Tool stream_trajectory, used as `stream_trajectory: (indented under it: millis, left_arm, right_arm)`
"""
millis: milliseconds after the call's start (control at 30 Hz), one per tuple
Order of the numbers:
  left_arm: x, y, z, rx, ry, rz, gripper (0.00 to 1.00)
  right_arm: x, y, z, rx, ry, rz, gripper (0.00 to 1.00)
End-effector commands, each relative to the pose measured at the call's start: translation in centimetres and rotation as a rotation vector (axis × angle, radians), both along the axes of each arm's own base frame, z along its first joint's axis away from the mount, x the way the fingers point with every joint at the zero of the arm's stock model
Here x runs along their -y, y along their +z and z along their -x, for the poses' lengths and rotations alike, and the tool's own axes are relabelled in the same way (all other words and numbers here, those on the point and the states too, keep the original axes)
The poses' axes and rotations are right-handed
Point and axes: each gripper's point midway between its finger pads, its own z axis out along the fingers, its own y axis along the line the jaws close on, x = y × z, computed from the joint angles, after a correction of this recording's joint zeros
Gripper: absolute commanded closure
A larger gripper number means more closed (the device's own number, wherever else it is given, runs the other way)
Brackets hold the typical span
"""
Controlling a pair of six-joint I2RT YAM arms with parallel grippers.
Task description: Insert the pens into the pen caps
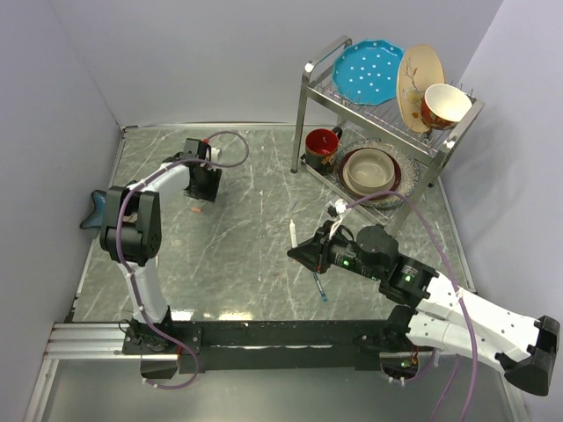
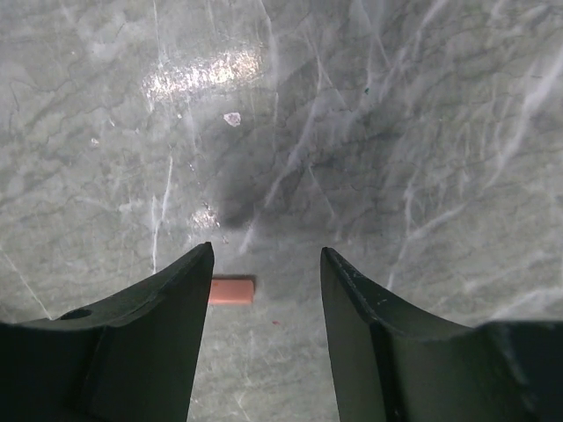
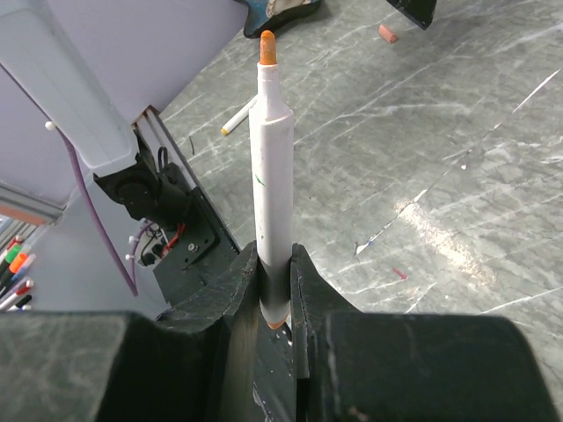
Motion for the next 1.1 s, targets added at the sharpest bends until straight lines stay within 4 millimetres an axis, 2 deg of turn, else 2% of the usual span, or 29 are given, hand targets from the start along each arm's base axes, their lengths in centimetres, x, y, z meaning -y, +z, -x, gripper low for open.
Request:
stream_trajectory:
  millis: [0,200,767,1067]
  left_arm:
    - [-0.1,0.8,-1.2,0.026,-0.025,0.002,0.43]
    - [-1.6,-0.2,-0.5,-0.005,0.025,-0.035,0.41]
    - [-1.5,-2.1,3.0,-0.125,0.079,-0.008,0.36]
    - [-0.9,-0.9,5.4,-0.145,0.086,0.045,0.37]
  right_arm:
    - [0.3,1.6,0.1,0.049,0.001,-0.030,1.00]
    - [0.6,1.6,0.2,0.051,-0.006,-0.028,1.00]
    - [1.8,2.2,0.8,0.062,-0.018,-0.052,1.00]
    - [2.4,2.9,1.3,0.065,-0.017,-0.082,1.00]
